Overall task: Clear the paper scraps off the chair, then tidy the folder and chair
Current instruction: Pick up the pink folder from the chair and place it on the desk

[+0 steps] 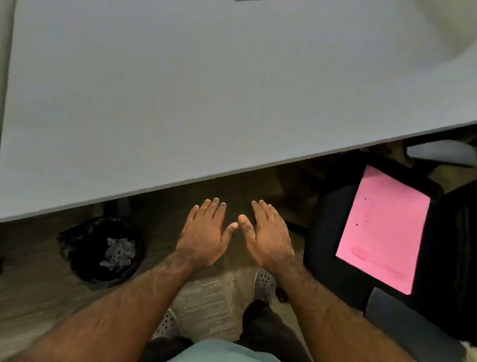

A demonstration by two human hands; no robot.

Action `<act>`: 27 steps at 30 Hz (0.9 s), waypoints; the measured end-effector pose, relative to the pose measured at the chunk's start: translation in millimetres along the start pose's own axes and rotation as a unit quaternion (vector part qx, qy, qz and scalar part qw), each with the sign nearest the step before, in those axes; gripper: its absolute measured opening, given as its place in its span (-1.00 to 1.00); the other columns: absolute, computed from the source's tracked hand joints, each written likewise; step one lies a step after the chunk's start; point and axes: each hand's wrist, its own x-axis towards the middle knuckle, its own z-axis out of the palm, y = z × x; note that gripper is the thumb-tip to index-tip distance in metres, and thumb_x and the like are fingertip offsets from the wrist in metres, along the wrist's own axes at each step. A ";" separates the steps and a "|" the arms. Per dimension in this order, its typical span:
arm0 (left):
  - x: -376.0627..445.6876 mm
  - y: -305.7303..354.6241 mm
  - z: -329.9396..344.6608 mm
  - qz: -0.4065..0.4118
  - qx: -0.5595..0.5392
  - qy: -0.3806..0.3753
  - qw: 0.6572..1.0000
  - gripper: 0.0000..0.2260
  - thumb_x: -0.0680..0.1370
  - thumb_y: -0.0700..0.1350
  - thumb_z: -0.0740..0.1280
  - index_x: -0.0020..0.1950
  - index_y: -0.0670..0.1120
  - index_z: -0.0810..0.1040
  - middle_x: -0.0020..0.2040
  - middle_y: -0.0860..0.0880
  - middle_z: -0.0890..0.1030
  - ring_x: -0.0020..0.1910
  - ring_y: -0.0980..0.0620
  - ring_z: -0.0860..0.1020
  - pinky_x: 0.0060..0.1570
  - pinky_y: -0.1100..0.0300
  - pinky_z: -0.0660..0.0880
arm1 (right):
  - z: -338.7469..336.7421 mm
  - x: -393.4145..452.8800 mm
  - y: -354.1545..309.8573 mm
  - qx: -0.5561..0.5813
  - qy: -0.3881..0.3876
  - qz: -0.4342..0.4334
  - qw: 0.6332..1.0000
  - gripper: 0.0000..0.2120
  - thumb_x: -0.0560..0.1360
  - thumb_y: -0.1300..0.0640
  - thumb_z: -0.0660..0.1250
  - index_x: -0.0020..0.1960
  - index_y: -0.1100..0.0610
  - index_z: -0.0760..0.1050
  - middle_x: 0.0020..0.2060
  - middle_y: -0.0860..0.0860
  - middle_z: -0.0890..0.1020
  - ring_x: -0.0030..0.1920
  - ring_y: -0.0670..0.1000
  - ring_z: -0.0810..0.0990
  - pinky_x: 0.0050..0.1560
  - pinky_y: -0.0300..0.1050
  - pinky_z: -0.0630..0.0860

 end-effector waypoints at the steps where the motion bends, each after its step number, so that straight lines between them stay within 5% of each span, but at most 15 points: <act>1: 11.2 18.6 -0.5 0.019 0.006 -0.004 1.000 -0.38 0.62 0.26 -0.11 0.57 -0.09 0.08 0.58 -0.09 0.11 0.56 -0.04 0.01 0.51 -0.01 -0.09 | -12.4 -0.8 15.2 0.019 0.017 0.019 0.999 -0.22 0.50 -0.41 -0.19 0.54 0.06 0.12 0.54 0.05 0.18 0.53 0.05 0.06 0.50 0.06 0.07; 14: 140.6 244.8 62.7 0.195 0.040 -0.116 0.973 -0.37 0.62 0.24 0.00 0.58 -0.08 0.01 0.60 -0.09 0.04 0.56 -0.05 0.02 0.52 0.02 -0.01 | -105.3 -14.5 238.4 0.154 0.179 0.266 0.934 -0.30 0.54 -0.33 -0.01 0.52 0.09 0.14 0.50 0.08 0.27 0.48 0.09 0.22 0.45 0.07 0.21; 20: 185.6 300.7 117.4 0.175 -0.047 -0.157 0.971 -0.37 0.60 0.21 0.15 0.56 -0.05 0.04 0.56 -0.08 0.19 0.51 -0.09 0.21 0.43 -0.04 0.23 | -96.2 -14.7 347.1 0.217 0.126 0.427 0.869 -0.35 0.54 -0.16 0.24 0.50 0.14 0.17 0.43 0.12 0.35 0.39 0.15 0.34 0.36 0.10 0.33; 22: 202.3 313.2 138.4 0.183 -0.010 -0.180 0.966 -0.38 0.60 0.18 0.16 0.56 -0.05 0.04 0.54 -0.09 0.21 0.50 -0.12 0.23 0.43 -0.12 0.27 | -90.8 -15.9 380.3 0.205 0.099 0.456 0.861 -0.30 0.53 -0.15 0.27 0.52 0.14 0.12 0.46 0.12 0.30 0.41 0.16 0.31 0.36 0.12 0.35; 27: 226.3 326.4 181.4 0.171 0.155 -0.236 0.944 -0.30 0.62 0.18 0.10 0.58 -0.10 -0.18 0.60 -0.15 -0.10 0.55 -0.19 0.00 0.50 -0.08 0.09 | -69.5 -20.0 434.1 0.158 0.049 0.514 0.842 -0.15 0.48 -0.17 0.34 0.55 0.15 -0.01 0.54 0.13 0.09 0.49 0.19 0.16 0.41 0.15 0.28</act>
